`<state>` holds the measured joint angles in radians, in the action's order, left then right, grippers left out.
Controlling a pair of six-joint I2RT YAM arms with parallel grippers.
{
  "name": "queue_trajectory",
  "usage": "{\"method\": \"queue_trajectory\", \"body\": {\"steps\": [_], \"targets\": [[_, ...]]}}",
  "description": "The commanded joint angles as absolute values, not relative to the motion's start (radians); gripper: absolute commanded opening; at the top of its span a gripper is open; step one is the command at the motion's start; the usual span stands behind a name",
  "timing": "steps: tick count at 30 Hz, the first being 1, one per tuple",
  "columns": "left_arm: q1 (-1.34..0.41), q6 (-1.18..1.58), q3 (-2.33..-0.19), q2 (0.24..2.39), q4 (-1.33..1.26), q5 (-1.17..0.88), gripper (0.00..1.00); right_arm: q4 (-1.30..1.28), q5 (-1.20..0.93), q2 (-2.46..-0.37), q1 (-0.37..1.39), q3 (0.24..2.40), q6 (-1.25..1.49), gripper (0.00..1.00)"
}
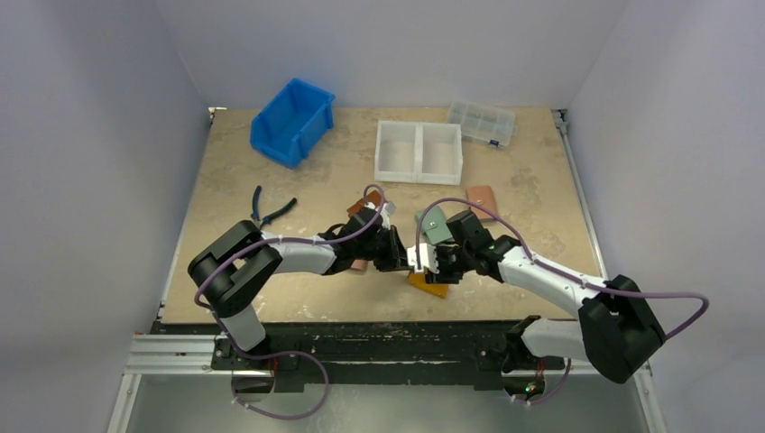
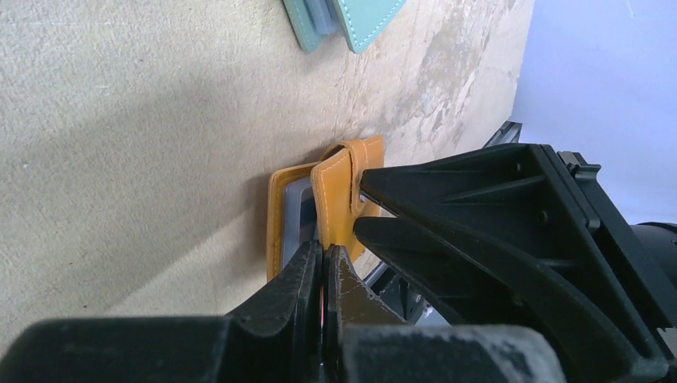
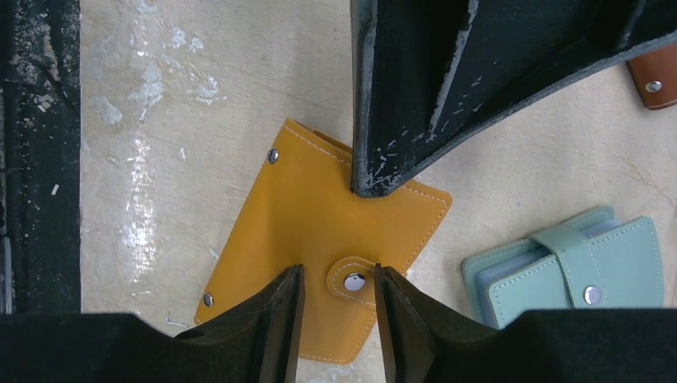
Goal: Take the credit cards out of the card holder
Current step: Open the card holder at the center of the board.
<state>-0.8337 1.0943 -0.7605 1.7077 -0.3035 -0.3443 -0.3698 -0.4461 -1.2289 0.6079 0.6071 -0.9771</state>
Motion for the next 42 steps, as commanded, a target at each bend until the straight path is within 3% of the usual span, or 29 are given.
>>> {"method": "queue_trajectory", "body": {"steps": [1,11,21,23,42], "targets": [[-0.844,1.123,-0.756,1.716,-0.39,-0.37,0.0,-0.304,-0.369,-1.254,0.632,0.59,-0.959,0.44],[-0.842,1.127,-0.735,1.727,-0.425,-0.382,0.0,-0.265,-0.266,-1.299,0.658,0.577,-0.953,0.32],[-0.842,1.129,-0.707,1.753,-0.454,-0.383,0.0,-0.285,-0.252,-1.292,0.657,0.609,-0.91,0.02],[-0.841,1.129,-0.703,1.759,-0.454,-0.38,0.0,-0.303,-0.258,-1.29,0.657,0.632,-0.884,0.0],[-0.839,1.037,-0.693,1.799,-0.437,-0.356,0.0,-0.276,-0.184,-1.279,0.506,0.696,-0.73,0.0]]}}
